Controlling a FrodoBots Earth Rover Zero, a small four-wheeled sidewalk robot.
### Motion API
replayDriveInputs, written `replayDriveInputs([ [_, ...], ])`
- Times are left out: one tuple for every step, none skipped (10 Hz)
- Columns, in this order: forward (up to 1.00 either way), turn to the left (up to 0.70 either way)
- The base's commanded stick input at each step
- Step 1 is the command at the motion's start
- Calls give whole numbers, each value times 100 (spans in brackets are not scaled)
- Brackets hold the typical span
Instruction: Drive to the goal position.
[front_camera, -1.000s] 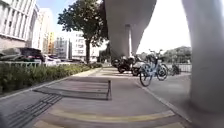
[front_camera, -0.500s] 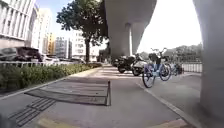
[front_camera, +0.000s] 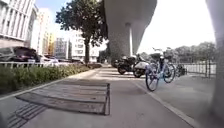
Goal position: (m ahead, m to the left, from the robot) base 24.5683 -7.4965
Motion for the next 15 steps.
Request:
replayDriveInputs([
  [45,0],
  [45,0],
  [45,0],
  [45,0],
  [45,0],
  [45,0],
  [49,0],
  [67,0],
  [49,0],
  [45,0],
  [45,0],
  [45,0],
  [45,0],
  [45,0],
  [45,0],
])
